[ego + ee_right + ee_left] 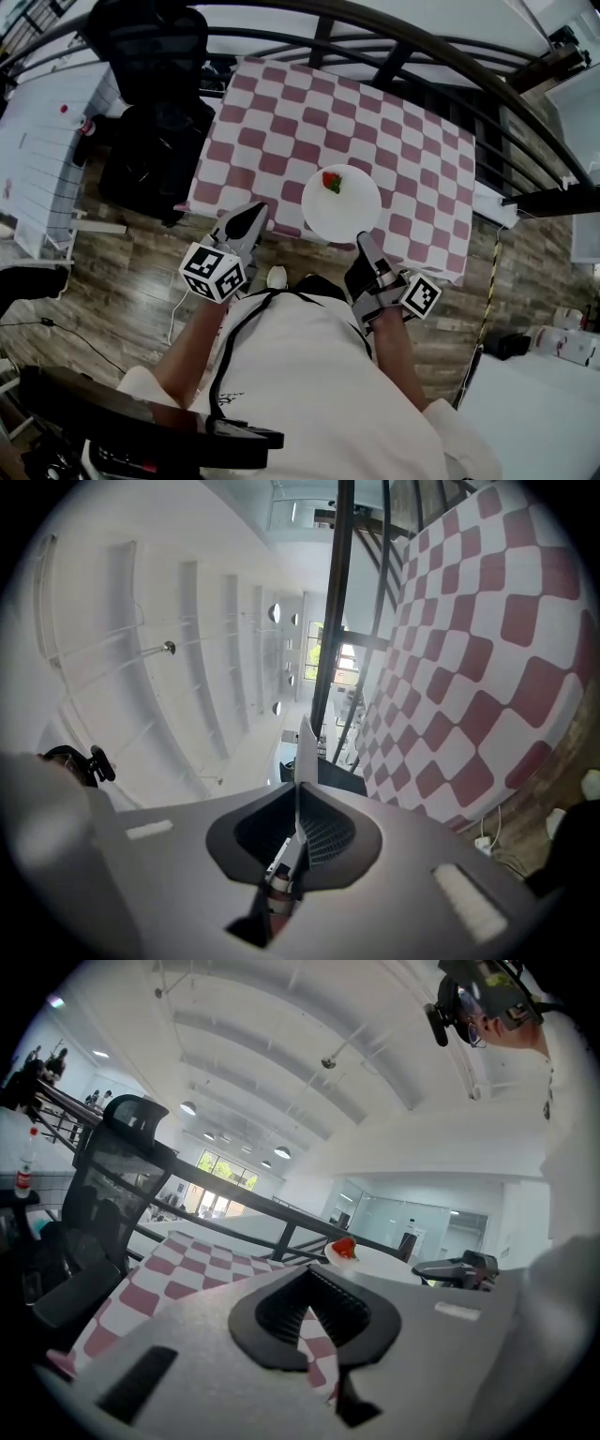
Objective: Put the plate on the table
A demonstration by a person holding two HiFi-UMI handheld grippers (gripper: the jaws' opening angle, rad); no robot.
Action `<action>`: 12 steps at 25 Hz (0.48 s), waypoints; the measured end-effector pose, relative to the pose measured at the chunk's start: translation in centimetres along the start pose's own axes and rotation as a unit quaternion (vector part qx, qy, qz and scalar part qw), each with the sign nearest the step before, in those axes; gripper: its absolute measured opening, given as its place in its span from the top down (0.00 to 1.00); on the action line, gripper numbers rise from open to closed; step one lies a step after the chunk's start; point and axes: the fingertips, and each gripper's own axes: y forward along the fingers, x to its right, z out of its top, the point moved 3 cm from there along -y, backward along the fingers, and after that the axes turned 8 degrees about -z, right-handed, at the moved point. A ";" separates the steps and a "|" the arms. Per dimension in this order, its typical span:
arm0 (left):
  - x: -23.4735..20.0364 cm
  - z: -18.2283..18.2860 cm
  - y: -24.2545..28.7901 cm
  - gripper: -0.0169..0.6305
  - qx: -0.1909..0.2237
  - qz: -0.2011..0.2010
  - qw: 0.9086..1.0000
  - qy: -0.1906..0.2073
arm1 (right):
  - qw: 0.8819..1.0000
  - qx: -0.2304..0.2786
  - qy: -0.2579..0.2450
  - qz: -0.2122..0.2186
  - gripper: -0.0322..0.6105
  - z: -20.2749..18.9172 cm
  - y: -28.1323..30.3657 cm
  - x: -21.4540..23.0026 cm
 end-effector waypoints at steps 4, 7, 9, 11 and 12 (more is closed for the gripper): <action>-0.5 0.4 1.1 0.96 0.005 0.003 1.000 -0.002 | 1.000 -0.005 -0.002 -0.001 0.92 0.8 0.8 0.2; -1.0 0.5 1.7 0.96 0.004 0.010 1.000 -0.007 | 1.000 -0.015 0.001 -0.005 0.92 1.5 1.8 0.5; -1.4 0.6 2.4 0.96 0.003 0.018 1.000 -0.009 | 1.000 -0.023 0.005 -0.006 0.92 2.4 2.7 0.8; -2.0 0.7 3.1 0.96 0.004 0.031 0.999 -0.010 | 0.999 -0.034 0.008 -0.004 0.92 3.4 3.9 1.2; -2.3 0.8 3.4 0.96 0.005 0.037 0.999 -0.012 | 0.999 -0.038 0.009 -0.004 0.92 3.9 4.4 1.5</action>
